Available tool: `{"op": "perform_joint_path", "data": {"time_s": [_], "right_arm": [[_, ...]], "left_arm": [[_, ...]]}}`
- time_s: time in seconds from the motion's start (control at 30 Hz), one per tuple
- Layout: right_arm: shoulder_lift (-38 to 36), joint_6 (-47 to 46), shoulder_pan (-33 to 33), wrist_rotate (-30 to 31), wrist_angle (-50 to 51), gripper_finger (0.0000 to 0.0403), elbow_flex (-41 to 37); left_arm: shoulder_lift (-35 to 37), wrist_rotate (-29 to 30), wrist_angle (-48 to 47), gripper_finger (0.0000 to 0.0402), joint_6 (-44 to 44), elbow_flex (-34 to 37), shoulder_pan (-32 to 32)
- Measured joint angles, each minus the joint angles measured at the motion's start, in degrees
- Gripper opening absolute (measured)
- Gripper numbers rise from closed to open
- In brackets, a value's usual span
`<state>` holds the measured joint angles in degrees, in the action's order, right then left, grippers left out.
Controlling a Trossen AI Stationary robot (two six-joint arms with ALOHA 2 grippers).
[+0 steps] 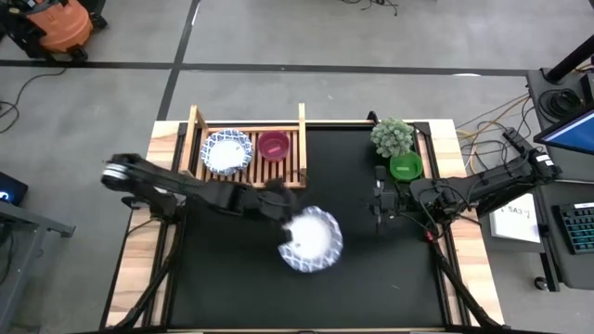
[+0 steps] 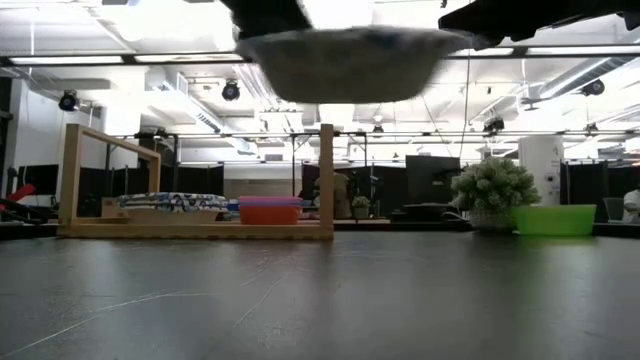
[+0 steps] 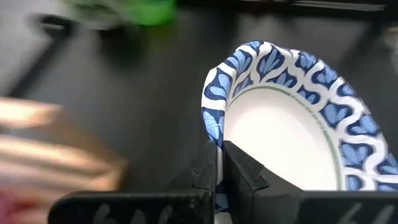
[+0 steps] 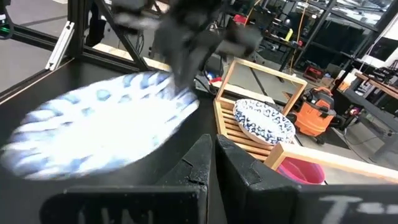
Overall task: Place and stack plates onto a shelf
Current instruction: Stack the white and blue plate on top of the white and blue plate
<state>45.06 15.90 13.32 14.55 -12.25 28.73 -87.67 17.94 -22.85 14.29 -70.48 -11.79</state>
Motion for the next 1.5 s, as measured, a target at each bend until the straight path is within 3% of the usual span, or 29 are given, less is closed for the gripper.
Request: {"op": "perform_joint_path", "data": {"time_s": [0.3, 0.5, 0.6, 0.73, 0.87, 1.17, 1.5], "right_arm": [[0.00, -0.26, 0.00, 0.00, -0.02, 0.0013, 0.00], [0.00, -0.27, -0.04, 0.00, -0.08, 0.0013, 0.00], [0.00, -0.44, -0.24, 0.00, -0.09, 0.0013, 0.00], [0.00, -0.66, -0.34, 0.00, -0.10, 0.0013, 0.00], [0.00, -0.94, -0.35, 0.01, -0.09, 0.0013, 0.00], [0.00, -0.87, -0.35, 0.02, -0.07, 0.0013, 0.00], [0.00, -0.90, -0.35, 0.02, -0.04, 0.0013, 0.00]], "left_arm": [[19.46, 25.10, -27.62, 0.0000, 5.03, 0.51, 3.01], [27.99, 37.41, -41.85, 0.0000, 16.90, 2.44, 13.81], [30.83, 36.16, -41.28, 0.0000, 19.19, 5.57, 22.91], [31.58, 29.99, -38.91, 0.0000, 17.80, 10.66, 35.02], [30.48, 26.04, -33.05, 0.0000, 14.37, 14.78, 42.16], [26.75, 25.98, -27.15, 0.0006, 10.45, 17.51, 44.48], [23.67, 25.99, -27.22, 0.0084, 10.64, 17.53, 44.55]]}}
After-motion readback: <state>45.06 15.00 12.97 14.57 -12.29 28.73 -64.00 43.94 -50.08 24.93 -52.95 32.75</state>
